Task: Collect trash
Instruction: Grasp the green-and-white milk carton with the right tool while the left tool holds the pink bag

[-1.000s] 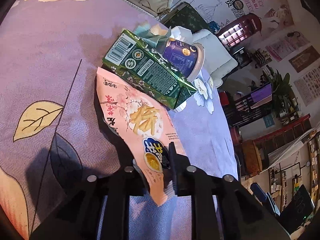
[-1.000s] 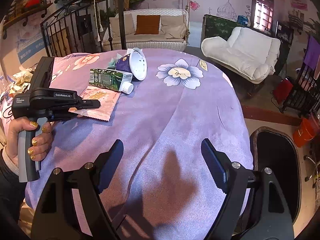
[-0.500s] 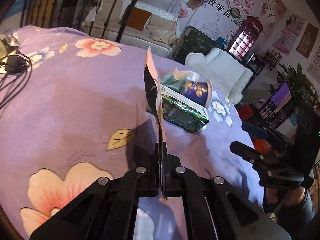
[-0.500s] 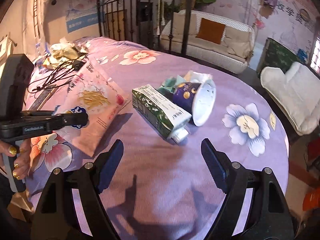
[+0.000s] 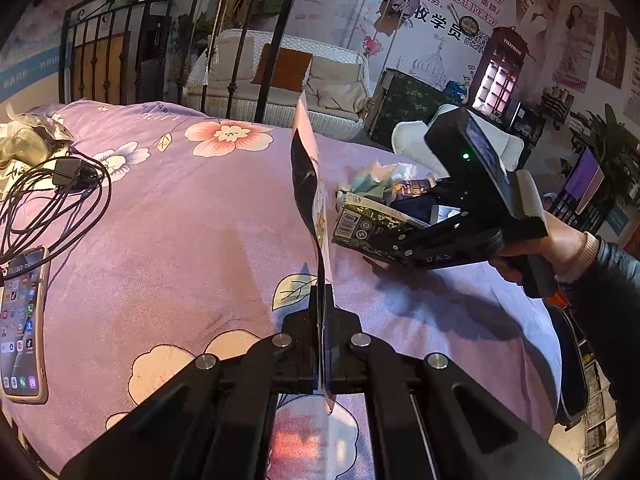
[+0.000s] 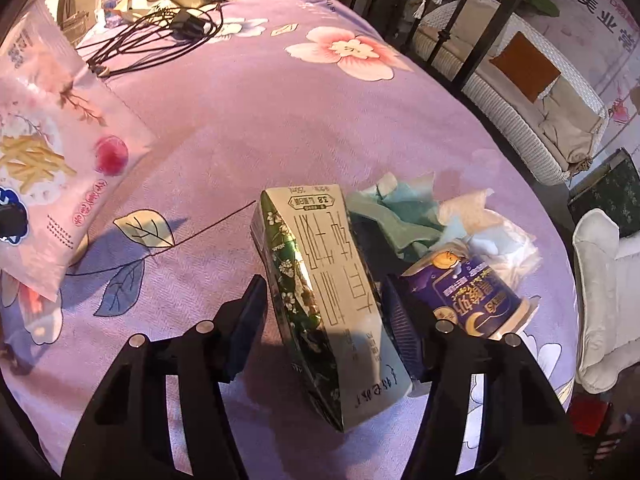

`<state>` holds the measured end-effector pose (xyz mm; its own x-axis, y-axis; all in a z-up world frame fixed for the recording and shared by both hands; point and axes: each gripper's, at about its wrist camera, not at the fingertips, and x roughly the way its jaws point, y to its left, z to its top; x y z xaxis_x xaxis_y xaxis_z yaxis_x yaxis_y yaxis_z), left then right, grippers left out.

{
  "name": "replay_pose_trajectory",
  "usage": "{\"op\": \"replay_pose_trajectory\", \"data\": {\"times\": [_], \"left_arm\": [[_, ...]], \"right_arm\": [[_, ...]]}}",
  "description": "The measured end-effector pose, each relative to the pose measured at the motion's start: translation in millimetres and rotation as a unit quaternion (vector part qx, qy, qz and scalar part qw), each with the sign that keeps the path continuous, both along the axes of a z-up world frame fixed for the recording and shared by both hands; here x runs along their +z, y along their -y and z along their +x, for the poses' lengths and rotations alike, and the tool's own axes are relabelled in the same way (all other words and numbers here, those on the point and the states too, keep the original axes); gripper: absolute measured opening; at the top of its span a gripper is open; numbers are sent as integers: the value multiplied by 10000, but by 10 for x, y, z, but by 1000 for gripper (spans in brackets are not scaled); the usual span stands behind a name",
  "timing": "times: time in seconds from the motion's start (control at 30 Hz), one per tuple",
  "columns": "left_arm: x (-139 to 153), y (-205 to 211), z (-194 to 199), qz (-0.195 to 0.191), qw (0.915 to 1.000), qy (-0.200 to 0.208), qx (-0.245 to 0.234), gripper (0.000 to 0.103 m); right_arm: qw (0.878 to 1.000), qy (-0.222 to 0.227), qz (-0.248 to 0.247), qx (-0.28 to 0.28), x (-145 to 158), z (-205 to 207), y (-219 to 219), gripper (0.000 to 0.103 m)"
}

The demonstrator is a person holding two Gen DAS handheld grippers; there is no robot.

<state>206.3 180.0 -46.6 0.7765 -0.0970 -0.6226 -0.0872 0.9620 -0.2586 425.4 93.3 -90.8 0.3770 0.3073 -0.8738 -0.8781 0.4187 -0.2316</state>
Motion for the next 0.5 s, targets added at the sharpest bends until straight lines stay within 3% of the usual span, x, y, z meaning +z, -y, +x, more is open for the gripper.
{"op": "replay_pose_trajectory", "data": {"times": [0.3,0.37,0.5], "left_arm": [[-18,61,10,-55,10000,-16,-55,2],[-12,51,-2,-52,10000,2,-48,3],[3,49,-49,-14,10000,2,-20,3]], "right_arm": [[9964,472,-592,378,-104,-92,-219,58],[9973,318,-526,407,-74,-152,-226,58],[9983,432,-378,133,-57,-214,-185,55]]}}
